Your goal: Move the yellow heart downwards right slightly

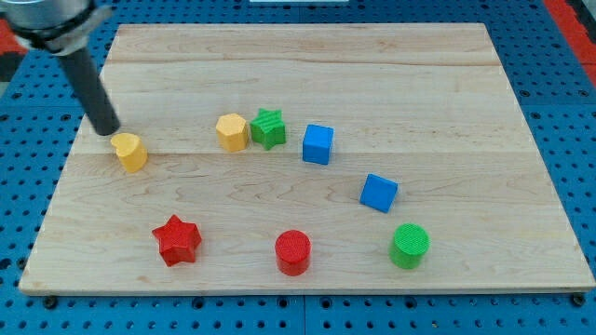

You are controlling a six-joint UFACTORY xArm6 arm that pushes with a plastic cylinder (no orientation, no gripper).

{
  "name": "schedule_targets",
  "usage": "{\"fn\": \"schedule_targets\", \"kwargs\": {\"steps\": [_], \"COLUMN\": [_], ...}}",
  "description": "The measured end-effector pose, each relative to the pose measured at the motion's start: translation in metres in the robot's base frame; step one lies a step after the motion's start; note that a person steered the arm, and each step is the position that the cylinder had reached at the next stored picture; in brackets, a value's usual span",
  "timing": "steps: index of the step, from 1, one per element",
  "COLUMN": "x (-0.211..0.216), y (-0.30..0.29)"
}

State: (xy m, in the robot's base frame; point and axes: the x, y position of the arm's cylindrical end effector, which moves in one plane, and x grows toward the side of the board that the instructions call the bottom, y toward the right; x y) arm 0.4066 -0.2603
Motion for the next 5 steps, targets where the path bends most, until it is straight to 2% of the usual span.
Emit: {"fn": "schedule_targets", "kwargs": {"steps": [1, 2, 5], "x": [0.024, 0.025, 0.09], "y": [0.024, 0.047, 0.062]}}
